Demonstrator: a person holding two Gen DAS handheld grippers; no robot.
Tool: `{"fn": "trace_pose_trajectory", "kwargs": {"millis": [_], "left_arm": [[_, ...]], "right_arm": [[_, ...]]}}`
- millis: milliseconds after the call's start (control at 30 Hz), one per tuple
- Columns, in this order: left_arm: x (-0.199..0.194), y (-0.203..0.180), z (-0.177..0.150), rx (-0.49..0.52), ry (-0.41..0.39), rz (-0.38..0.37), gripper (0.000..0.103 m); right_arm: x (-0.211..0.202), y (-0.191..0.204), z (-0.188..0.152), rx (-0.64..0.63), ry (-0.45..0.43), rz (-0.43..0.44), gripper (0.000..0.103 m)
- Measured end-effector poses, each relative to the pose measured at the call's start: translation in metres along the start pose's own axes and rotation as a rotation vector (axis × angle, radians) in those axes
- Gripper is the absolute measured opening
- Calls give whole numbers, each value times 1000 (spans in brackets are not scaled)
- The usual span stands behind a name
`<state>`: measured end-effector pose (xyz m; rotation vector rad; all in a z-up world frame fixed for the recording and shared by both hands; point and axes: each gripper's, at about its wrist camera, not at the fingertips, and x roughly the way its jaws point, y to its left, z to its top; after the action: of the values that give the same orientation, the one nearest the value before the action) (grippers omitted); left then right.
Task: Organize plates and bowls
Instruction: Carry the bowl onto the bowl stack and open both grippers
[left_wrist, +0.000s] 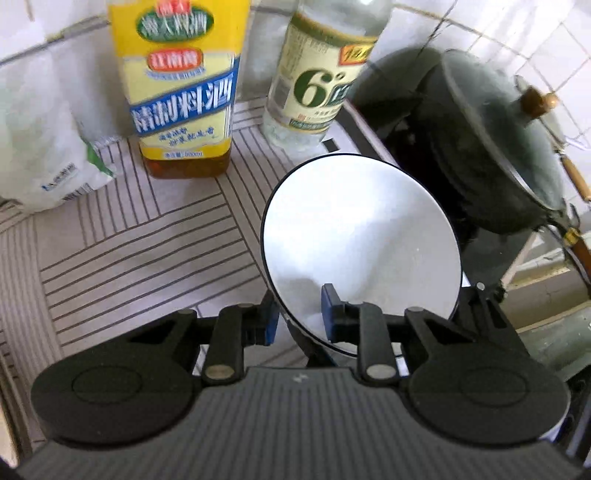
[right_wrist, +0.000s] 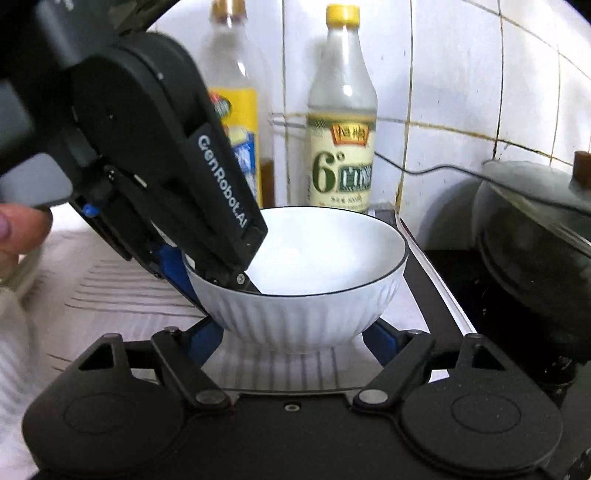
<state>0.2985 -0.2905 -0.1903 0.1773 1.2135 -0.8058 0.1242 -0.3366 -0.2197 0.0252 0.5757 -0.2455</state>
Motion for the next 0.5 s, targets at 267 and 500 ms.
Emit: {"fn": "trace_pose_trajectory", "kwargs": {"millis": [267,500], "left_arm": [[-66,1,-28,35,-63,1,22],[-115,4,-58,50,-89,3,22]], "right_arm": [[-52,25,11,-16,-92,9,86],[-103,59,17,-57,-124,28,87]]}}
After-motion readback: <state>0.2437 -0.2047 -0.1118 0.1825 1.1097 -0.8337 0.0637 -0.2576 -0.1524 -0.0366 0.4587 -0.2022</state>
